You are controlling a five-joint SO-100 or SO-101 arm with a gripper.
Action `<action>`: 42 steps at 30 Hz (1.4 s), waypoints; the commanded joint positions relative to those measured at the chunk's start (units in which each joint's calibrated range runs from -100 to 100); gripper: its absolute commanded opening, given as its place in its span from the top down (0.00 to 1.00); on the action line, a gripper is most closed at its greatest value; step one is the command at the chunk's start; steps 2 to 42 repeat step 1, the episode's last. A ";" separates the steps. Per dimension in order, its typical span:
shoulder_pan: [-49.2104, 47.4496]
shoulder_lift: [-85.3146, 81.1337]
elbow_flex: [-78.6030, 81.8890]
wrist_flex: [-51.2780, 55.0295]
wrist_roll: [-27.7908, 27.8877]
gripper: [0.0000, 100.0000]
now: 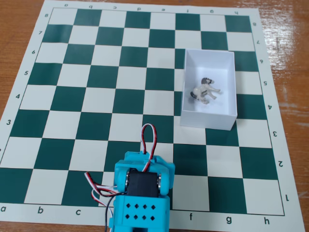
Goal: Grab the toy horse and put it in the box.
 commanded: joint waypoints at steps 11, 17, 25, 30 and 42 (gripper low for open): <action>0.74 -0.41 0.36 0.13 -0.20 0.71; 0.74 -0.41 0.36 0.13 -0.20 0.71; 0.74 -0.41 0.36 0.13 -0.20 0.71; 0.74 -0.41 0.36 0.13 -0.20 0.71; 0.74 -0.41 0.36 0.13 -0.20 0.71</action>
